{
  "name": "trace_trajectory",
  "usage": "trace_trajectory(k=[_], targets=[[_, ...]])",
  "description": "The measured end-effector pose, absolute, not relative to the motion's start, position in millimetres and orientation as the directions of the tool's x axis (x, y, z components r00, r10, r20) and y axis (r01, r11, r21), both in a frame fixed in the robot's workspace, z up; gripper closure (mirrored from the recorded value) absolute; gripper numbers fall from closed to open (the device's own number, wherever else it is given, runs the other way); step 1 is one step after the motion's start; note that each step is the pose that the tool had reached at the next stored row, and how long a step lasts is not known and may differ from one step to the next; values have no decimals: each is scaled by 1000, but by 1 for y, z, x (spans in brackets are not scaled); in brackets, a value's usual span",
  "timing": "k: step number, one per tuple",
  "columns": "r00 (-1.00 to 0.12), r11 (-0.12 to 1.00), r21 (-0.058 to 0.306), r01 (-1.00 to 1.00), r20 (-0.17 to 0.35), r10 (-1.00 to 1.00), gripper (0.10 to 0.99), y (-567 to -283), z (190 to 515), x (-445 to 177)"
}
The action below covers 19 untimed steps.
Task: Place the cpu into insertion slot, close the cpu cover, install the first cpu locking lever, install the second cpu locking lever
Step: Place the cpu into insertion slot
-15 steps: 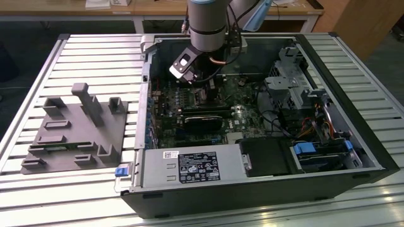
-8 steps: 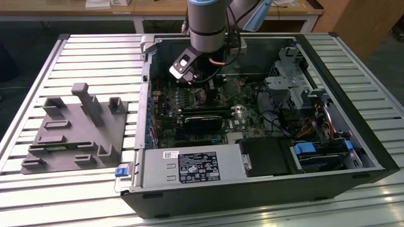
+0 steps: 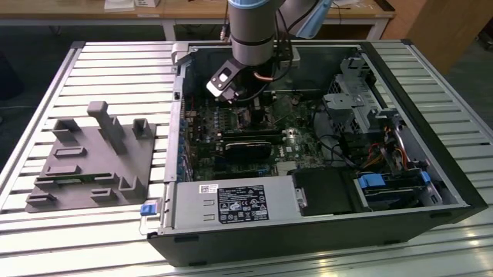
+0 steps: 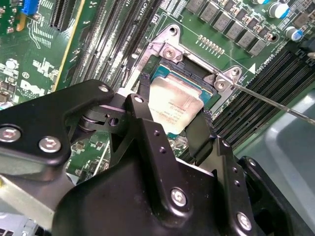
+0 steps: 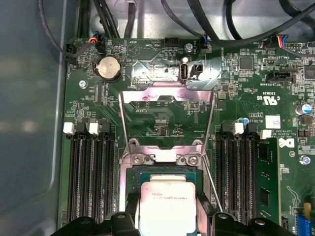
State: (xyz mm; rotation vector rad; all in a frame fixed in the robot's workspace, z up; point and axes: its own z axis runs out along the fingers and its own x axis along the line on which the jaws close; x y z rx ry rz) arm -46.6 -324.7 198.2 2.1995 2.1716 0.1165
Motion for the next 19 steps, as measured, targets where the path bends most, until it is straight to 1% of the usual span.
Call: trace_trajectory(k=[19], targets=[[20, -22, 87, 996, 19, 1000, 545, -324, 193, -47]])
